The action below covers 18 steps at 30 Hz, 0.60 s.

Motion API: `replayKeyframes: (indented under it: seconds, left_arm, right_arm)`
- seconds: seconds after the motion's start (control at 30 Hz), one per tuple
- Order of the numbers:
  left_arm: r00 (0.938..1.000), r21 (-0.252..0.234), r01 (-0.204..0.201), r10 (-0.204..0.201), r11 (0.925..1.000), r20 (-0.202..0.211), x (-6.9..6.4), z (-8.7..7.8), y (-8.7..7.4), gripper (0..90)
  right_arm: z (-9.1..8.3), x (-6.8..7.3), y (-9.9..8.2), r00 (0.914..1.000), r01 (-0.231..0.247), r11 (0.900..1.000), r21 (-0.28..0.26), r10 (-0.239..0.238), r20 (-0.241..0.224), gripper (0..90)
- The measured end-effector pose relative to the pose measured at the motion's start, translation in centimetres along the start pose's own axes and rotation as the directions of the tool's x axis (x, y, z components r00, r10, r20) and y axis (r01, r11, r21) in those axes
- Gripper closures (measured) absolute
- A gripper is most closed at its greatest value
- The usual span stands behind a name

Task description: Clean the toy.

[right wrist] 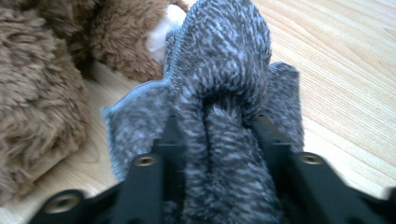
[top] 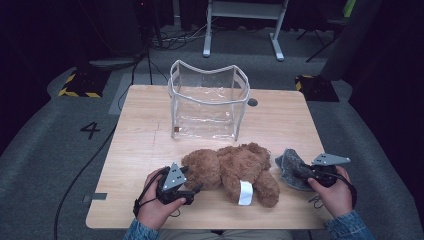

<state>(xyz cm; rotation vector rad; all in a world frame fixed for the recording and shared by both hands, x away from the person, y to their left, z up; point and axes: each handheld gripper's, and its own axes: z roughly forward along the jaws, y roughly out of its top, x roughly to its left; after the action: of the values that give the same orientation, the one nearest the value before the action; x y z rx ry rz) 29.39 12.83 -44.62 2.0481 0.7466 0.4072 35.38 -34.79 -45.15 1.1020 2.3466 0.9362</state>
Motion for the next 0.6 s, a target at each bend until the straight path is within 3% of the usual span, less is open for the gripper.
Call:
replayKeyframes:
  seconds: [0.1, 0.2, 0.37, 0.6]
  left_arm:
    - [1.0000, 0.003, 0.001, -0.001, 1.0000, -0.003, 0.1, -0.2, -0.2, 28.6]
    - [1.0000, 0.007, 0.007, -0.007, 1.0000, -0.005, 0.2, -0.5, -0.3, 28.6]
    - [0.9999, 0.014, 0.009, -0.009, 0.9999, -0.006, 0.0, -0.7, -0.3, 28.6]
    - [1.0000, 0.013, 0.007, -0.007, 0.9999, 0.005, -0.5, -0.7, -0.6, 26.5]
  right_arm:
    - [-0.2, 0.3, 0.0, 0.9999, 0.007, 0.9999, -0.010, -0.007, 0.010, 37.7]
    - [-1.4, 0.9, 0.2, 0.9996, 0.000, 0.9979, -0.065, 0.001, 0.026, 31.1]
    - [-3.2, 3.0, 0.5, 0.9992, 0.039, 0.9919, -0.121, -0.040, -0.007, 31.4]
    - [-3.3, 6.8, 0.2, 0.9871, 0.117, 0.9865, -0.115, -0.128, -0.096, 31.6]
